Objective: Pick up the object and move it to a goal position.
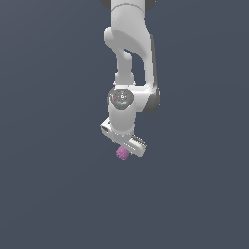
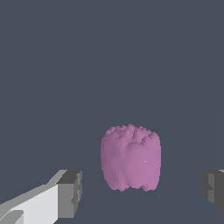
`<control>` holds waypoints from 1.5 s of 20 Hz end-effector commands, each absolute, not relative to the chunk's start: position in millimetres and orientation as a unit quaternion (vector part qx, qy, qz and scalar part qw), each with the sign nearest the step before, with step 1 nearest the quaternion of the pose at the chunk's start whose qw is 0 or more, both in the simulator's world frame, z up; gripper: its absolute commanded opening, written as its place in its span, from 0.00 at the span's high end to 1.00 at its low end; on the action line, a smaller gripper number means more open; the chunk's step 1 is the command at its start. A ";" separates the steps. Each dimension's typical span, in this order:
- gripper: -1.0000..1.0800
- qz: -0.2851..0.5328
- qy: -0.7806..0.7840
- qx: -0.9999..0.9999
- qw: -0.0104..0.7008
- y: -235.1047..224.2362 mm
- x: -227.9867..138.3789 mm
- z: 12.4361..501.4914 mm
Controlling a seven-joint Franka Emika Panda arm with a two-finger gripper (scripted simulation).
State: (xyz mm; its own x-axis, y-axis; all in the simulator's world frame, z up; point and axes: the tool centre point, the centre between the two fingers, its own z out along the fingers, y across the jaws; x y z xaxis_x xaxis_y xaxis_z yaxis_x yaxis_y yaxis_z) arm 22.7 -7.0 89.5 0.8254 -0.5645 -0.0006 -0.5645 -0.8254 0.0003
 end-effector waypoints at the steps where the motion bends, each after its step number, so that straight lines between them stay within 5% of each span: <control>1: 0.04 0.000 -0.296 0.955 0.000 -7.0 22.7 89.2; 17: 0.04 0.000 -0.298 0.955 0.000 -7.1 22.9 39.1; 18: 1.00 0.000 -0.298 0.955 0.000 -7.1 22.9 39.1; 30: 1.00 0.000 -0.298 0.955 0.000 -6.3 22.8 40.4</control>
State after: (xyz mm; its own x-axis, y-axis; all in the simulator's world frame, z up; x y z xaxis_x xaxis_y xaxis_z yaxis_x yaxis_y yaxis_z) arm 22.9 -6.6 39.8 0.8228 -0.5683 0.0002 -0.5683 -0.8228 -0.0004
